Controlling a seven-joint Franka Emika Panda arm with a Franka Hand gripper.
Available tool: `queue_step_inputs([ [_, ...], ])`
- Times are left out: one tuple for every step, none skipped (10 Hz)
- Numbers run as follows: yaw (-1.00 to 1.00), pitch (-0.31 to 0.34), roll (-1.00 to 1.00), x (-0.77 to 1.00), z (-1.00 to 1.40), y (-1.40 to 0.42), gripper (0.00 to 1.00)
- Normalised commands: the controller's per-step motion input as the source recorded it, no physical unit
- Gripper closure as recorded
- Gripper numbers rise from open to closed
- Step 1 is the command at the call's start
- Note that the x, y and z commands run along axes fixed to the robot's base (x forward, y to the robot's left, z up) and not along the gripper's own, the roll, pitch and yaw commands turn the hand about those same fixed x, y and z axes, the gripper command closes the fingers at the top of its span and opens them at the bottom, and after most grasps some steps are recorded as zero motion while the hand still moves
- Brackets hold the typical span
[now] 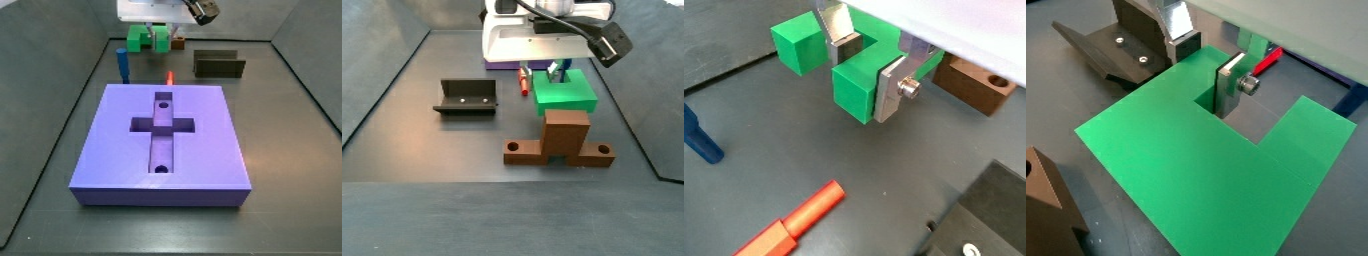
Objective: Pick up the green object. Move up. Place the green object on the fixture. Regrasp the green object. Move to above the board. Insert the green object.
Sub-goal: Place the green object on the fixture.
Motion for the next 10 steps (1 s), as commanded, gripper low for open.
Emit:
queue_step_inputs([
  [-0.23,0.071,-1.00,0.19,0.31,0.16,1.00],
  [-0.23,0.000,-1.00,0.25,0.33,0.11,1.00],
  [-0.24,0.000,-1.00,0.25,0.25,0.08,1.00],
  [-0.27,0.000,-1.00,0.24,0.25,0.05,1.00],
  [-0.25,0.000,-1.00,0.27,0.17,0.00,1.00],
  [-0.25,0.000,-1.00,0.40,0.17,-0.05,1.00],
  [-0.25,0.000,-1.00,0.39,0.20,0.00,1.00],
  [-0.23,0.000,-0.97,0.30,0.17,0.00,1.00],
  [-0.16,0.000,-0.81,0.27,0.17,0.00,1.00],
  [-0.14,0.000,-0.84,0.21,0.13,0.02,1.00],
])
